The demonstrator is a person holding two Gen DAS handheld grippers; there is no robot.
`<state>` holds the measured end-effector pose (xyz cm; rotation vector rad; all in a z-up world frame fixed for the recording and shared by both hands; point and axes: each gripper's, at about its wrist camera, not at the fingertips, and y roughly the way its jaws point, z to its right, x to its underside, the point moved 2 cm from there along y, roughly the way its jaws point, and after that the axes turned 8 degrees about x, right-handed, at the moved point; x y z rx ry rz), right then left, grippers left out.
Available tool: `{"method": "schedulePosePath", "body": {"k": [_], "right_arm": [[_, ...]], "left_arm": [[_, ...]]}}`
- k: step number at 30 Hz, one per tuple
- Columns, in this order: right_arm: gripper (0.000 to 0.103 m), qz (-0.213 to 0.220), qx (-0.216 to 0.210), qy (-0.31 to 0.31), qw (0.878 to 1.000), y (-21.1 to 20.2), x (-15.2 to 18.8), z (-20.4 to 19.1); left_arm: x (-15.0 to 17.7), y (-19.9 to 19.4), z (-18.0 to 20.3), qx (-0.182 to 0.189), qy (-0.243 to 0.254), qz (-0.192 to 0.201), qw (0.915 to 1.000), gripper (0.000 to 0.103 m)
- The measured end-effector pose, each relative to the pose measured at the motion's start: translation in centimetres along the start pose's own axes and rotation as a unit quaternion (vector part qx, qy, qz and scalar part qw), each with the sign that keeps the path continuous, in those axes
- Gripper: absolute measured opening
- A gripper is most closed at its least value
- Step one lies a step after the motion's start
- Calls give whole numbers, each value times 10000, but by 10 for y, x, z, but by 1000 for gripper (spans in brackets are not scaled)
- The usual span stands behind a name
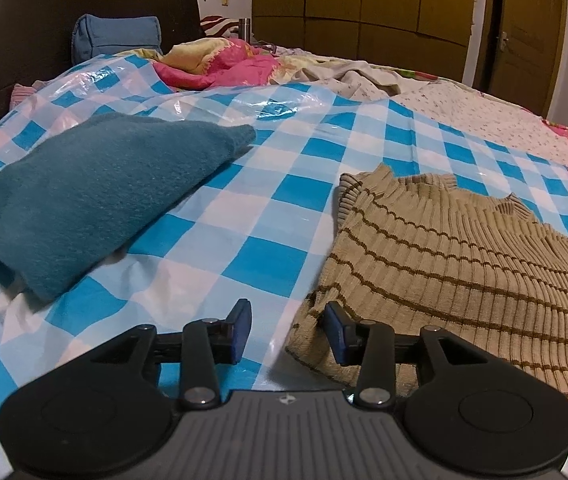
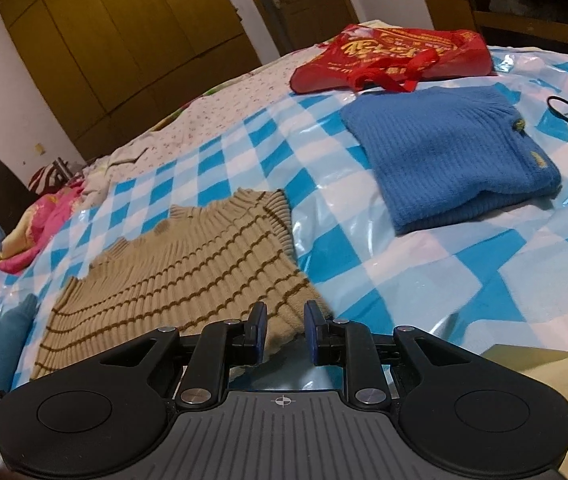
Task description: Fold small clothes
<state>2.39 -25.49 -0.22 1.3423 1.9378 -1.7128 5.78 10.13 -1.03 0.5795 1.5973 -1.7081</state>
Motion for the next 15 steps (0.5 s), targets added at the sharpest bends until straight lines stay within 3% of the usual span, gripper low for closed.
{"method": "schedulePosePath", "body": {"k": [15], "right_arm": [[27,-7,-216,-730,9971,12,-4,-32]], "left_arm": [[-3,-11,-2,-174,97,-2,9998,54]]}}
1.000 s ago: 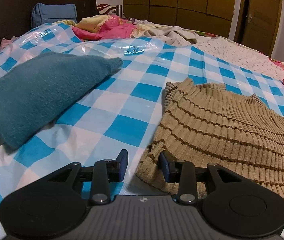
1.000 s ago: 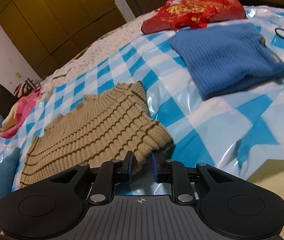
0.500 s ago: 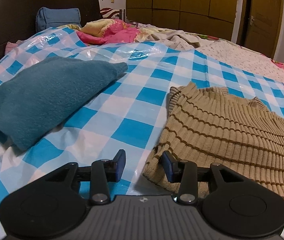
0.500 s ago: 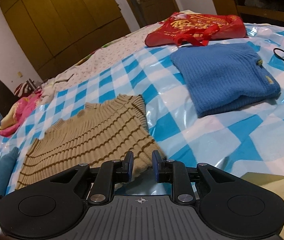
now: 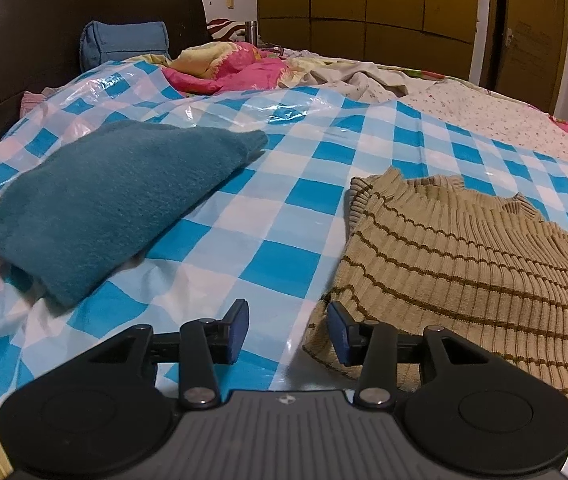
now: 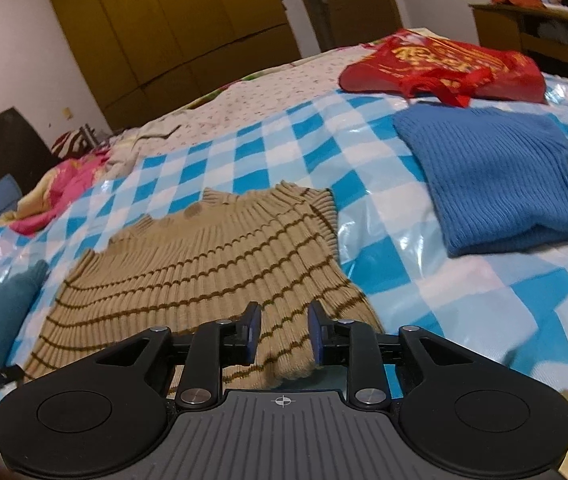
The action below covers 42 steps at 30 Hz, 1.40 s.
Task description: Fold small clothes
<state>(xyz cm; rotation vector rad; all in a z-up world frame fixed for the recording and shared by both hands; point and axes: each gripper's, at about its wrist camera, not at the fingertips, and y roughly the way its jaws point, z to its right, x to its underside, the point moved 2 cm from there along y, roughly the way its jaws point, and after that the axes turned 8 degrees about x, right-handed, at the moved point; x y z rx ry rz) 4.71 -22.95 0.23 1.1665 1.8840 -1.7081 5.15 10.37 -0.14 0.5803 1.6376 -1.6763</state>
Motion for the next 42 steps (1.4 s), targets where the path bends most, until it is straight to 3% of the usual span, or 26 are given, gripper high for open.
{"method": "schedulePosePath", "body": {"k": [13,23,30,35,40,42], "right_arm": [[27,56,-127,-682,9976,14,-4,-31],[27,48,235,-1225,9922,28,-5,-45],[27,19,341,-1369,9900,39,-11,-45],[26,-29,354,-1398,9895,50,-14,-43],[26,-166,422,-1383,9893,67,-13,-33],[25,-262,407,-1268,9907,73,-12,-27]], "left_arm": [[-13,-14,2,-27,122,198,9997,57],[-30,-14,41,293,580,422,9970,61],[-32,10,92,657,1098,316,9913,62],[-29,31,117,710,1372,228,9877,62],[-20,60,112,577,1293,-157,9898,62],[-14,67,104,527,1285,-224,9901,67]]}}
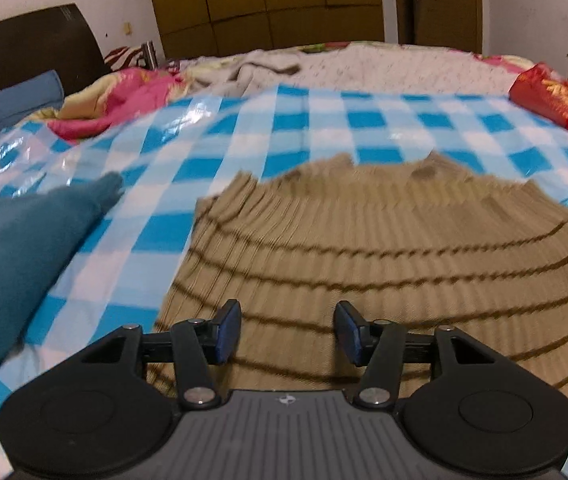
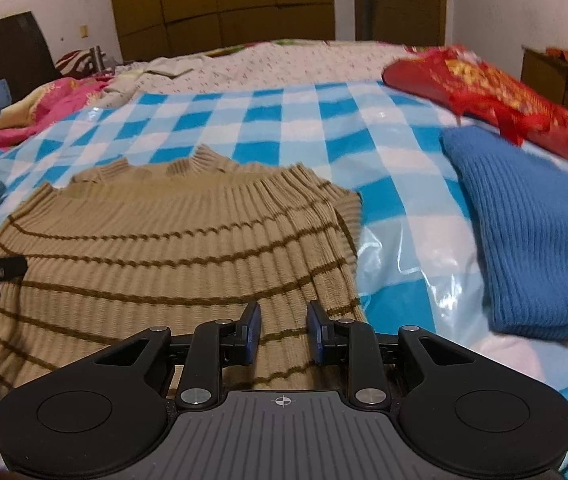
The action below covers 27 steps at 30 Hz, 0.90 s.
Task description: Fold small clothes
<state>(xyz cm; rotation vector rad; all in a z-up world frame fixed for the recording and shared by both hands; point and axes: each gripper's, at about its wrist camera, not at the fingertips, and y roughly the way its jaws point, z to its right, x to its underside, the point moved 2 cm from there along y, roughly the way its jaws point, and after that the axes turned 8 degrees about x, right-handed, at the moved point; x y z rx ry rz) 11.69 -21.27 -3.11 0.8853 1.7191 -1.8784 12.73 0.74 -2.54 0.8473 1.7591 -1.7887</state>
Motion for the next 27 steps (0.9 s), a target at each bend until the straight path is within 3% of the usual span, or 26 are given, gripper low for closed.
{"method": "schedulePosePath", "body": {"k": [5,12,17,19,27], "right_arm": [[24,-129,-144,311,9993,7,1,12],[24,-198,-230,513,9982,4,1,18],[25,-242,-238,494,9982,5,1,17],[25,-245,-233,529,9980,6,3,17],[26,-94,-44,467,9989,-12,0,12]], "left_arm": [[10,-2,-16,-60,-112,51,9999,78],[14,-20,-35,-56,-359,173,9992,78],[25,-14,-47,-355,-383,-128,9986,78],[26,-11,-55,-265,-614,-235,9975,78],[27,-32,-75,-212,-989,37,9949,77]]}}
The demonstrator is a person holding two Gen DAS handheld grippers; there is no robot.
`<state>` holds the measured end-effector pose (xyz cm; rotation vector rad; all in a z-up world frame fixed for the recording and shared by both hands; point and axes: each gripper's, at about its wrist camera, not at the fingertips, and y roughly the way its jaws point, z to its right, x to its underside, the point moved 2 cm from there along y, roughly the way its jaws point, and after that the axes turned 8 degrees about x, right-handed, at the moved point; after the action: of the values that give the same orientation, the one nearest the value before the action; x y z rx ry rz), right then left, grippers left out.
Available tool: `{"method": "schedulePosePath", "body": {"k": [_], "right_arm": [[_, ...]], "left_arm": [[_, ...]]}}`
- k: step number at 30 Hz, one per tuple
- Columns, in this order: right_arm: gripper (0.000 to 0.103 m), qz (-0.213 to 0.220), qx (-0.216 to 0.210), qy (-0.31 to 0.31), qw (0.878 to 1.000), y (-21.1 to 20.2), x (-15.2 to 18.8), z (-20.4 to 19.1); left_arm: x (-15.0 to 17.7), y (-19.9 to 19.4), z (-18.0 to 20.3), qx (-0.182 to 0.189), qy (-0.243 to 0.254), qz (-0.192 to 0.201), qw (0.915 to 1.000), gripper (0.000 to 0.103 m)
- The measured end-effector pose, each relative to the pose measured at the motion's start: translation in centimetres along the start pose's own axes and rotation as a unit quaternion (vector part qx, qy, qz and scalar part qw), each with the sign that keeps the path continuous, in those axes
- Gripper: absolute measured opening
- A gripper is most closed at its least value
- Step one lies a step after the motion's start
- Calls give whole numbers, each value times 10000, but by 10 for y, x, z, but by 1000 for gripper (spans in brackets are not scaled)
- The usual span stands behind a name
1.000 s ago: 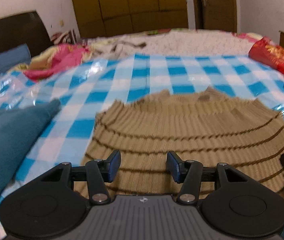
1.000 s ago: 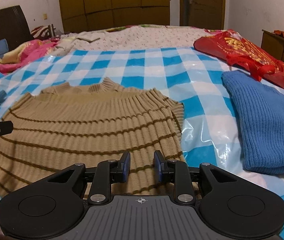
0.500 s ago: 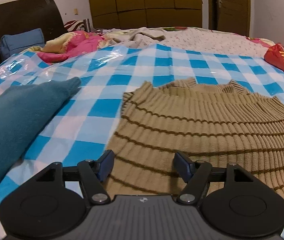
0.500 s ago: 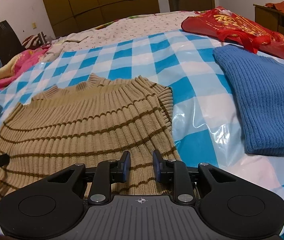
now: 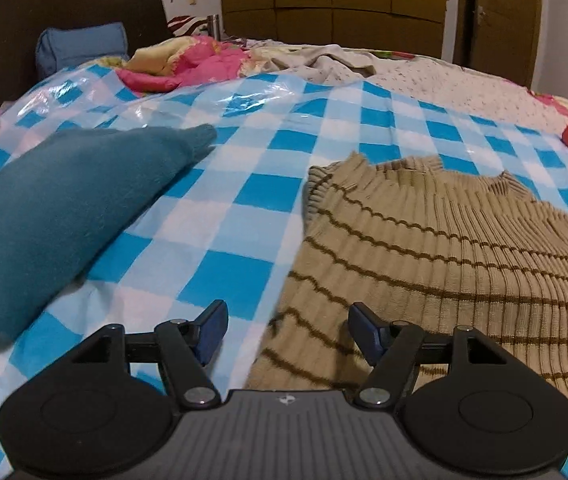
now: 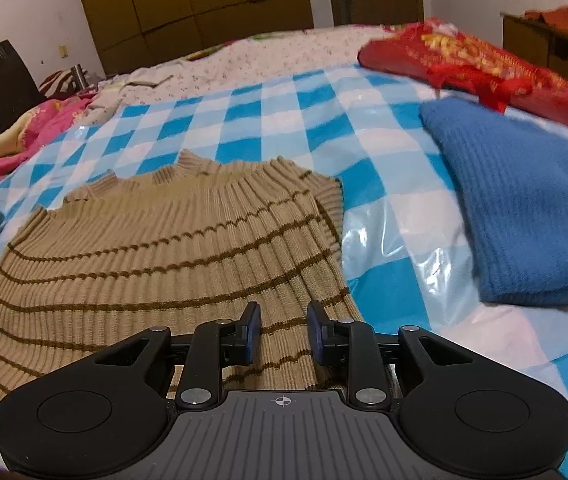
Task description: Fold small clothes
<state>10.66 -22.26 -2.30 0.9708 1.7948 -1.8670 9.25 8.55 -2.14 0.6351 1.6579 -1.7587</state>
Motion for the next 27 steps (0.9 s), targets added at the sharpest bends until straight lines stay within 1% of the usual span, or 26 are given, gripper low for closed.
{"method": "schedulePosePath", "body": {"k": [3,4,6,8,12,14,15,19,21,23,27], "right_arm": [[26,219,-40,-176,9996,-15,-3,-11],[27,258,-132,-236,9993,-19,-6,-17],[31,262,-389,-335,9983,-26,-13,-32],[33,171,-701,-482,9962,-30,-22,-51],[35,-149,-1293,-860,9878,-29,-40,-100],[42,-304,-1505,-1099,9820,-24,-48,-128],[43,-381,-1612,-1231,9785,-20,-52,-144],[44,-585,-1698,-1742,9682,-6,-58,-200],[44,-740,-1760,-1842,9642,4,-59,-221],[45,-904,-1784,-1895,9613,13,-58,-237],[45,-1081,-1609,-2098,9583,28,-56,-262]], "left_arm": [[3,-5,-6,126,-142,-113,9998,77],[5,-7,-8,154,-173,-148,9996,77],[8,-10,-9,237,-270,-227,9991,77],[11,-14,-12,366,-460,-269,9979,78],[16,-16,-17,432,-687,-359,9961,78],[19,-12,-17,489,-750,-460,9949,78],[19,-11,-18,509,-774,-475,9946,78],[21,-7,-23,648,-973,-498,9919,78],[21,-6,-25,740,-1063,-465,9905,78],[21,-6,-27,847,-1141,-437,9889,78],[20,-4,-33,991,-1298,-400,9858,78]]}}
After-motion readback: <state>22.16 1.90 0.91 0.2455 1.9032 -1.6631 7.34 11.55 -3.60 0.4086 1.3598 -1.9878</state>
